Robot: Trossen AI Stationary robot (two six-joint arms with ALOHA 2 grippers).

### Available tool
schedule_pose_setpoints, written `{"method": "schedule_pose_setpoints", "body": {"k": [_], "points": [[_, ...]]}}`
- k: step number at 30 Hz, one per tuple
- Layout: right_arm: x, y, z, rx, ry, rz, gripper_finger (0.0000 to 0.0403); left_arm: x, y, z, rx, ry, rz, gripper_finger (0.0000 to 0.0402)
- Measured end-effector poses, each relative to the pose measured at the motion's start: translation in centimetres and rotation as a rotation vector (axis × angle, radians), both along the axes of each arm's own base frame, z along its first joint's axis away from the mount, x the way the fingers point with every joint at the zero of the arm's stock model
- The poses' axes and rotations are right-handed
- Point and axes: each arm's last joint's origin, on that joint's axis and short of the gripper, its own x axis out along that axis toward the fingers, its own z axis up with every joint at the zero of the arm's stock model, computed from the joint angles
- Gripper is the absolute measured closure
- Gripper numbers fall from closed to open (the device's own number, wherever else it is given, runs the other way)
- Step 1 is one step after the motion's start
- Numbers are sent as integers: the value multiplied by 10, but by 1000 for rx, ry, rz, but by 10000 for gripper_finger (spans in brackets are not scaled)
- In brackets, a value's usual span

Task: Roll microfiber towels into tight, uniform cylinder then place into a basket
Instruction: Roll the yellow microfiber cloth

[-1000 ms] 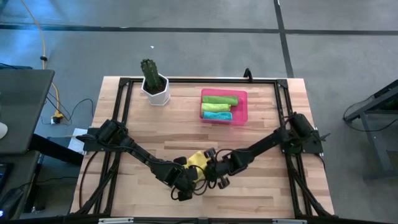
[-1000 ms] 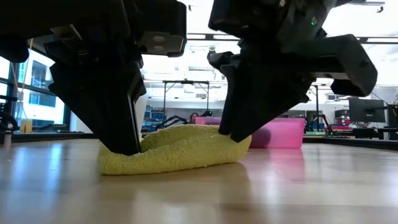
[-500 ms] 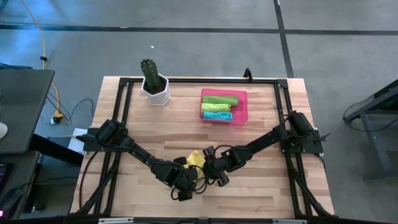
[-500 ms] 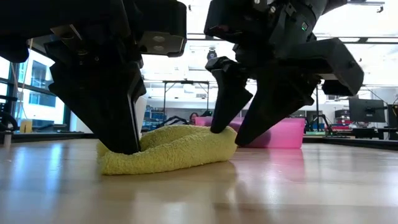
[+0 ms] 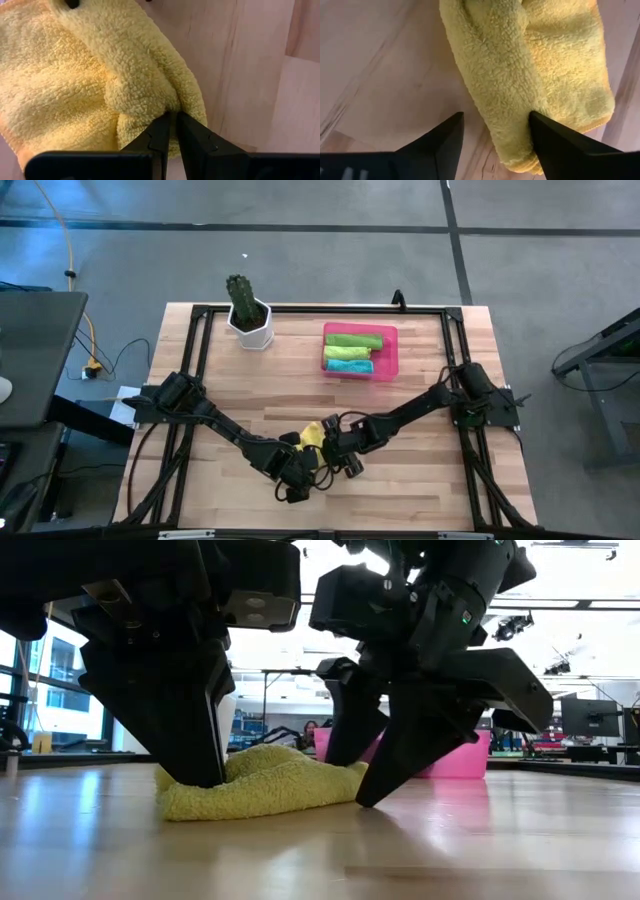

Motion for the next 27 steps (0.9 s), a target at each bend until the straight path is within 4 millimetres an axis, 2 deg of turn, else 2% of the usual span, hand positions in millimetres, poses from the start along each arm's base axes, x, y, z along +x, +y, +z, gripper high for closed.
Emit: {"method": "schedule_pose_setpoints", "body": {"k": [6,11,17,22,27], "points": [[1,-1,-1,1,4,-9,234,1,0,2,-9,-5,5,371],[3,-9,-2,14,9,-54,303,2,-6,11,-21,-25,-19,371],[3,-16,-4,80,58,-76,389,-1,-8,13,-28,-14,13,371],[3,-20,-4,241,125,-65,390,-3,-7,14,-23,4,50,371],[5,-32,-4,436,207,-77,399,-10,-7,24,15,12,40,371]]}}
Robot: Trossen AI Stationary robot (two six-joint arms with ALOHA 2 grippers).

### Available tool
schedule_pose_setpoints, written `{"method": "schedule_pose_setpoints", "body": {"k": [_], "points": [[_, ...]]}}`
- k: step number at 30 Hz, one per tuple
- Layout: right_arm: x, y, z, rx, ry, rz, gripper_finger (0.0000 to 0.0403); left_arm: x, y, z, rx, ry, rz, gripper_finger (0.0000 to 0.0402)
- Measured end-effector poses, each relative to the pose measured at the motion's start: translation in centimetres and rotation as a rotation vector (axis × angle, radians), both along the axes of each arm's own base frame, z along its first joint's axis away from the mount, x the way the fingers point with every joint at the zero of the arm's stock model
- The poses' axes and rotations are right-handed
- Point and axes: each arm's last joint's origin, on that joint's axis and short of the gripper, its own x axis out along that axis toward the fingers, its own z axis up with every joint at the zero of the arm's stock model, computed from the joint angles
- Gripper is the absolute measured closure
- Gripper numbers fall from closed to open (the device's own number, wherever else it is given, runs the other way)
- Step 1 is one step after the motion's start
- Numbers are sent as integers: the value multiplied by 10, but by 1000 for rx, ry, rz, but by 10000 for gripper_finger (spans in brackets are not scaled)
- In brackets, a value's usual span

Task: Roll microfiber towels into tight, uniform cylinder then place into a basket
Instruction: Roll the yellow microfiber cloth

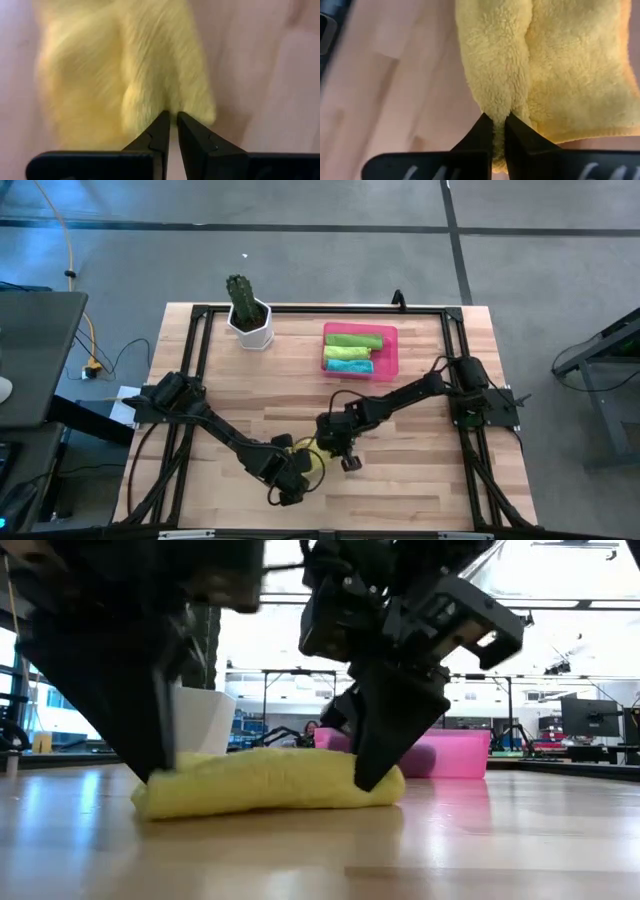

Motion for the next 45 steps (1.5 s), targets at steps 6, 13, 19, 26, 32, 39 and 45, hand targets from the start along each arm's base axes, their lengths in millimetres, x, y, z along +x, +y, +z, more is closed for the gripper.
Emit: {"method": "schedule_pose_setpoints", "body": {"k": [6,13,19,26,32,39,45], "points": [[2,-23,-1,224,101,-41,401,-8,-7,23,122,6,-44,371],[4,-51,-2,371,209,-171,402,-4,-31,36,231,-149,-213,371],[2,-52,-4,367,240,-189,402,6,-26,42,370,-273,-190,371],[2,-52,-7,382,276,-220,402,19,-10,28,294,-212,-184,371],[1,-52,-7,407,290,-202,402,16,-6,21,255,-143,-159,371],[2,-52,-7,407,277,-194,402,10,-3,-1,181,-144,-146,371],[3,-52,-7,380,238,-155,376,3,0,-12,153,-110,-111,371]]}}
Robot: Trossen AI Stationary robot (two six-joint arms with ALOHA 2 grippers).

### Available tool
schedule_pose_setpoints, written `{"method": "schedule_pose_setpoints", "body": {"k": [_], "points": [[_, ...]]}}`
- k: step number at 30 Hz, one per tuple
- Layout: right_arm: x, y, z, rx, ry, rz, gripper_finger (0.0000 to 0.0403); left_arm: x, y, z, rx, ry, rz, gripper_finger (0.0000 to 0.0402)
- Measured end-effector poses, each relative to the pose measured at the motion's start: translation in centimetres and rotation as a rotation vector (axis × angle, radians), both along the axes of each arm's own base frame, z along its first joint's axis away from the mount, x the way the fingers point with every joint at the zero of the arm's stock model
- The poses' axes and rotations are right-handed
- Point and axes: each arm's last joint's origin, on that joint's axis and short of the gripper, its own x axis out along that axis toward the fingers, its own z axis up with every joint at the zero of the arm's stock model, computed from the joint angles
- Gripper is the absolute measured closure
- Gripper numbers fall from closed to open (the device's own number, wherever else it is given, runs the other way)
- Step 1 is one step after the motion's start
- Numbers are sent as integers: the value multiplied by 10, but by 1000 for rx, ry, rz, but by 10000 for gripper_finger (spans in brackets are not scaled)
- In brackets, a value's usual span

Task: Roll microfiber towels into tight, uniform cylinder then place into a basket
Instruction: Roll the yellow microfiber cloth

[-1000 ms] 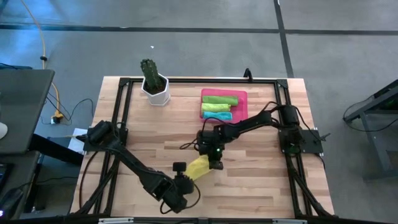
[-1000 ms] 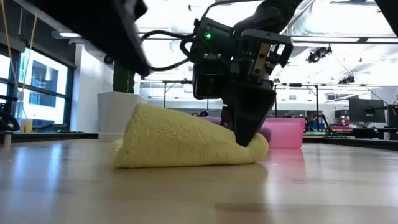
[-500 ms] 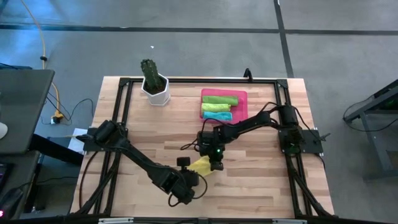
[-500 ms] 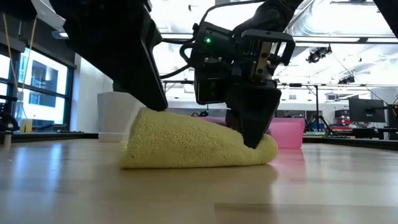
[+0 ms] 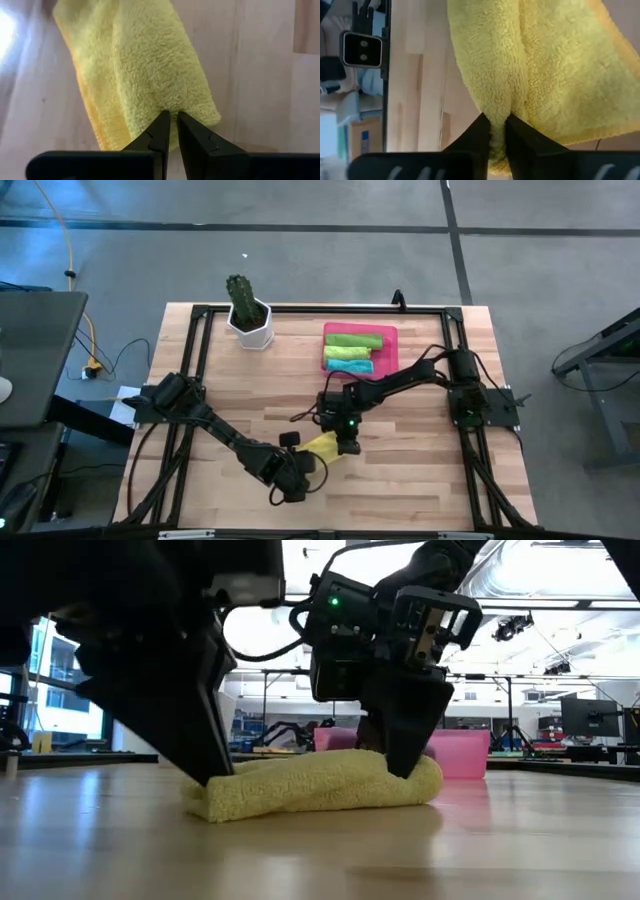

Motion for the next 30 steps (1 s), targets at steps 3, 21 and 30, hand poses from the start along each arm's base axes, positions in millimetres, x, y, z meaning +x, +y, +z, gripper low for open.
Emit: {"method": "schedule_pose_setpoints", "body": {"k": [3,21,30], "points": [[0,0,0,-21,-34,31,345,-2,1,-6,-23,-7,7,371],[-31,51,78,-646,-444,370,264,-1,5,-12,-94,-34,5,371],[-36,90,60,-750,-400,298,265,-1,5,-13,-100,-27,-1,371]]}}
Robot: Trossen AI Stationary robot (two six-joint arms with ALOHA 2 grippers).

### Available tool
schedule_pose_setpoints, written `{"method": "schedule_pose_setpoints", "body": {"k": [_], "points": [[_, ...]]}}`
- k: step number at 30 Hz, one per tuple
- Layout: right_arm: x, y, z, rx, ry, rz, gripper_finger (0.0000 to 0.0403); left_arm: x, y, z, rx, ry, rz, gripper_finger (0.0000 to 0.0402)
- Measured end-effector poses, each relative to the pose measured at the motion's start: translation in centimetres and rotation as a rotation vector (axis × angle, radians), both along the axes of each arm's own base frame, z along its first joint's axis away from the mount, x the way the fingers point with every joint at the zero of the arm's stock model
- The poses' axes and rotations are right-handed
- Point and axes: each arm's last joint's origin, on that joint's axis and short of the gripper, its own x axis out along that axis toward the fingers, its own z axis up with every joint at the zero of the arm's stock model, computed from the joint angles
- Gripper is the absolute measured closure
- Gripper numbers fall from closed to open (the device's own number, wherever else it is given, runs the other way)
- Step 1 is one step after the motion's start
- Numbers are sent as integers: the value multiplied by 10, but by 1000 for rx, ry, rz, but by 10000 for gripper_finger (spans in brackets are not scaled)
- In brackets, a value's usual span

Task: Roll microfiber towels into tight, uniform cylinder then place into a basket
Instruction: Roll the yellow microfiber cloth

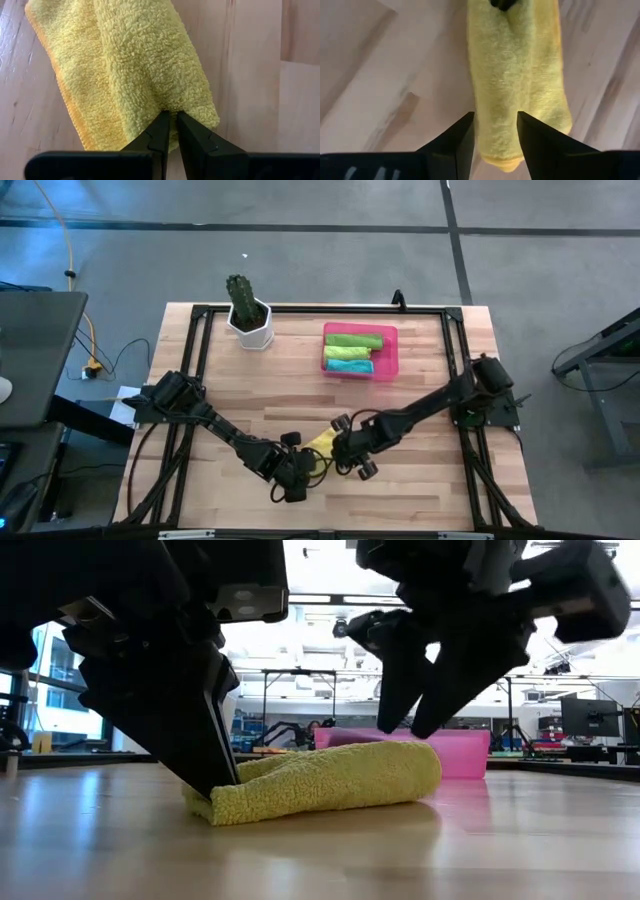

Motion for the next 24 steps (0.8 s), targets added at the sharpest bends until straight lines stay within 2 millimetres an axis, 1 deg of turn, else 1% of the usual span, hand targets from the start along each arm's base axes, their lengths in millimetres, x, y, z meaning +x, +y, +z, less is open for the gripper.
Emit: {"method": "schedule_pose_setpoints", "body": {"k": [3,7,10,14,17,21,22,24], "points": [[2,2,-8,-23,0,-22,265,1,2,0,-5,0,5,371],[5,4,-26,-49,41,-15,265,1,2,0,-13,-1,18,371],[8,6,-37,-78,43,3,265,1,2,0,-14,-1,19,371],[10,6,-42,-83,38,-4,272,1,2,0,-16,-1,19,371],[11,4,-43,-74,46,-6,304,1,1,0,-20,5,16,371],[13,0,-42,-19,63,4,380,2,-1,5,-24,9,2,371],[14,-2,-42,0,69,7,389,2,-2,7,-25,12,-5,371],[16,-6,-42,58,83,7,386,2,-5,10,-26,20,-17,371]]}}
